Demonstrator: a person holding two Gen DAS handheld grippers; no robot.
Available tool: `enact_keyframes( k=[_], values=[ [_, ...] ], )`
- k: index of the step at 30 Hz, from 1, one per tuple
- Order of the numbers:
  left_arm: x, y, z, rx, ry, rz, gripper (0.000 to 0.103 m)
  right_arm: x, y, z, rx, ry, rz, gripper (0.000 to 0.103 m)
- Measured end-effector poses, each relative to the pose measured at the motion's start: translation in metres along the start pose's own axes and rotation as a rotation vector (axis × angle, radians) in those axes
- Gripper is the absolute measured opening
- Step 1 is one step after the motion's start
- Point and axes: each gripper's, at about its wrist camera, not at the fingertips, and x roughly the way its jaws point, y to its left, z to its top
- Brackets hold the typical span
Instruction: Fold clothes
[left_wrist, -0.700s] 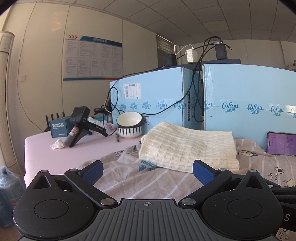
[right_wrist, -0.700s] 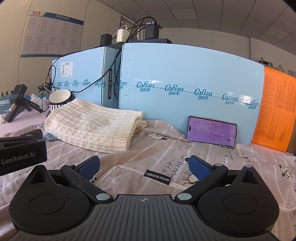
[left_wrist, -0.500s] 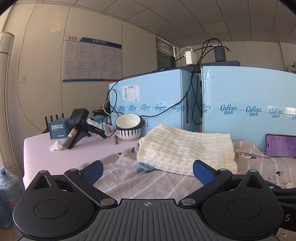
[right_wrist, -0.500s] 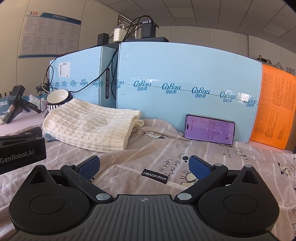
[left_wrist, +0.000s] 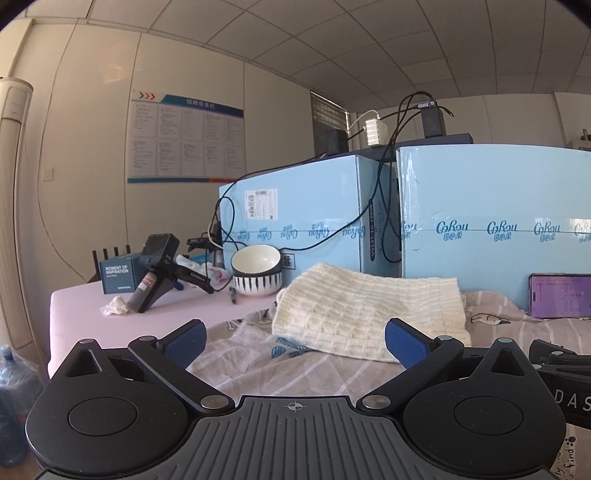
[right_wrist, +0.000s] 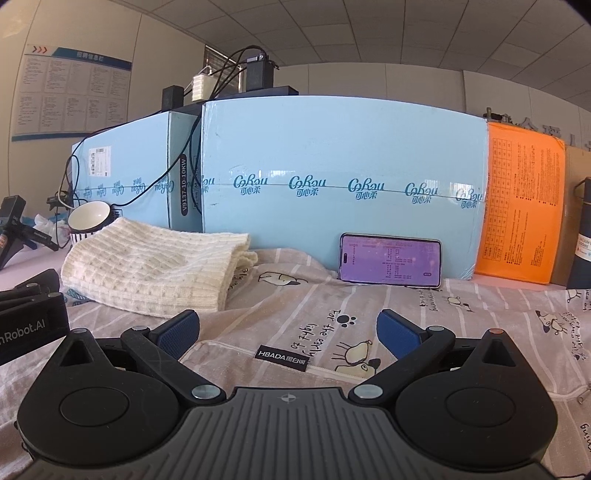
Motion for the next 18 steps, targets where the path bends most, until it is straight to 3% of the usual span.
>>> enact_keyframes(
  k=[6,18],
  values=[
    [-0.002,0.001,-0.001,-0.012,-0.018,0.004,0.103,-0.01,0.0,-0.002,-0.003,-0.055,-0.036,0.103],
    [0.002,0.01,-0.005,-0.065,0.002,0.007,0.103,-0.009,0.001,-0.002,-0.004,-0.044,-0.044,0.103]
  ],
)
